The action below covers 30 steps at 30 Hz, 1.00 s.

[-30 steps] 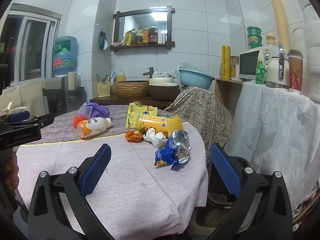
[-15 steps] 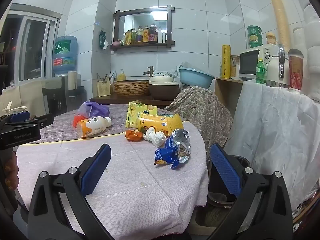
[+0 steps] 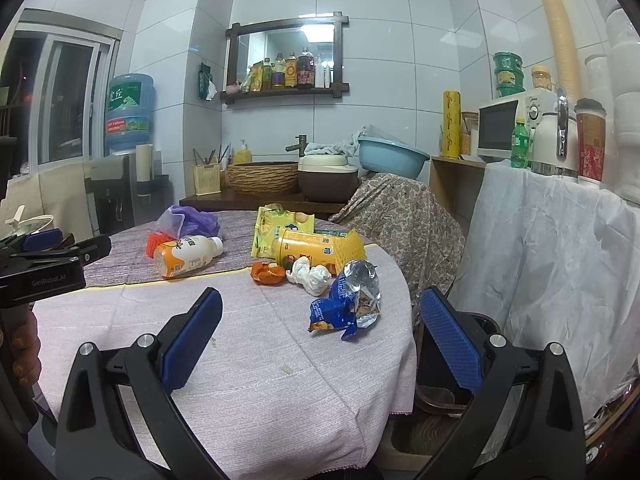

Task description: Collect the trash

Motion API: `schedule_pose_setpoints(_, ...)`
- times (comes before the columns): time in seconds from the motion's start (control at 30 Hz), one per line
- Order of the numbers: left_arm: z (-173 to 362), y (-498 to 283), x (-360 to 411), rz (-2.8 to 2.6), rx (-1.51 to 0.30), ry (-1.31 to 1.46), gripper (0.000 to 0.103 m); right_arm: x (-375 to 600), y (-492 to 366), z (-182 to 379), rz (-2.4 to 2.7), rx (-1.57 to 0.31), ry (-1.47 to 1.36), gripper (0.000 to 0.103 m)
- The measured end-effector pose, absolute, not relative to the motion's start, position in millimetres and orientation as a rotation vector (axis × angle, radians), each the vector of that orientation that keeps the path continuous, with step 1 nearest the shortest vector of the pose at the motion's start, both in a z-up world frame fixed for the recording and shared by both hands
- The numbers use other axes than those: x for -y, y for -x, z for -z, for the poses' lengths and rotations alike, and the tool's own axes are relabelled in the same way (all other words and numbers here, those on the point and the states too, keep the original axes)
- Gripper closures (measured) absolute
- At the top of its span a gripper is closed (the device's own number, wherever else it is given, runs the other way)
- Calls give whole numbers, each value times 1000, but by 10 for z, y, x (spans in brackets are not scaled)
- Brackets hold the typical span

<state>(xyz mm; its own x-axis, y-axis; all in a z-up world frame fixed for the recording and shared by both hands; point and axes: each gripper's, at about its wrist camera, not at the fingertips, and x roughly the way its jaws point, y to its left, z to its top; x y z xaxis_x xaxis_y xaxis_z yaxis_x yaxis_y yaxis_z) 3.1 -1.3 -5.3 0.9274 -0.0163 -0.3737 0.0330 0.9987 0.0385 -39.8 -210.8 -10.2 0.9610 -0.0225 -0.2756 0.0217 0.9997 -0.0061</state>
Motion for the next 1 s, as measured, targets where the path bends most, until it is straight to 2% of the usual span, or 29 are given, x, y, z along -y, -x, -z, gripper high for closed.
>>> schedule_pose_setpoints(1.0,115,-54,19,27,-397,-47,5,2111,392,116,22,-283,1,5)
